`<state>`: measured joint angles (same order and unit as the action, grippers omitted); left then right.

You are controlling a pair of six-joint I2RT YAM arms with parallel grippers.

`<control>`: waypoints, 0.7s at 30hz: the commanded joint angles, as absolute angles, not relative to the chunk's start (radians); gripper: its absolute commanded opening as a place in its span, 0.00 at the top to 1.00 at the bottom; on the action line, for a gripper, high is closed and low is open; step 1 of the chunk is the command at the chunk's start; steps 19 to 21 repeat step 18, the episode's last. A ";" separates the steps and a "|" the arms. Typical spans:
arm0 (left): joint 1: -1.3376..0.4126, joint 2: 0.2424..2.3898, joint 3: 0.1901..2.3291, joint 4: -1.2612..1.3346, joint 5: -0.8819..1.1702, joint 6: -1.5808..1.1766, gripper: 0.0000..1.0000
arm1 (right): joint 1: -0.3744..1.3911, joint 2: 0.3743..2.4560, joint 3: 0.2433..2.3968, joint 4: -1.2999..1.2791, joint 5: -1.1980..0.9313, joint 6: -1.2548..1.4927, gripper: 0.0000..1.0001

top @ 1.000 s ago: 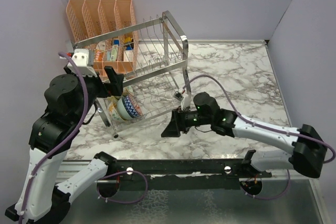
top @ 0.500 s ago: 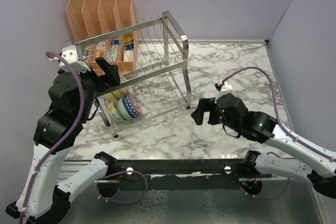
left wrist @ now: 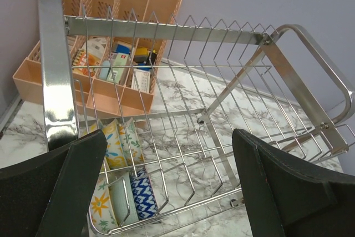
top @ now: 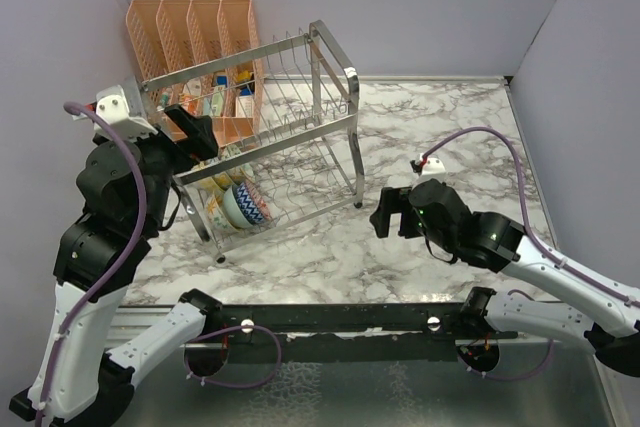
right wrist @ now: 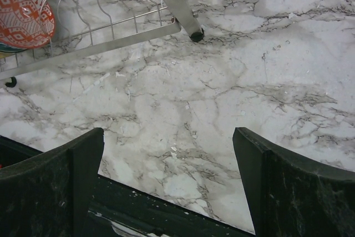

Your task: Load the bowls into the dish rack

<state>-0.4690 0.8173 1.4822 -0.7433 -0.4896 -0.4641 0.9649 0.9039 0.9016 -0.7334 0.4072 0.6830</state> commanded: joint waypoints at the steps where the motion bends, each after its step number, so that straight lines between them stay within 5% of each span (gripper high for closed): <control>1: -0.471 0.815 1.507 -0.735 -0.537 -0.473 0.01 | 0.965 0.882 0.898 -0.734 0.447 0.681 0.01; 21: -0.471 0.826 1.526 -0.738 -0.540 -0.462 0.01 | 0.965 0.888 0.897 -0.731 0.446 0.686 0.01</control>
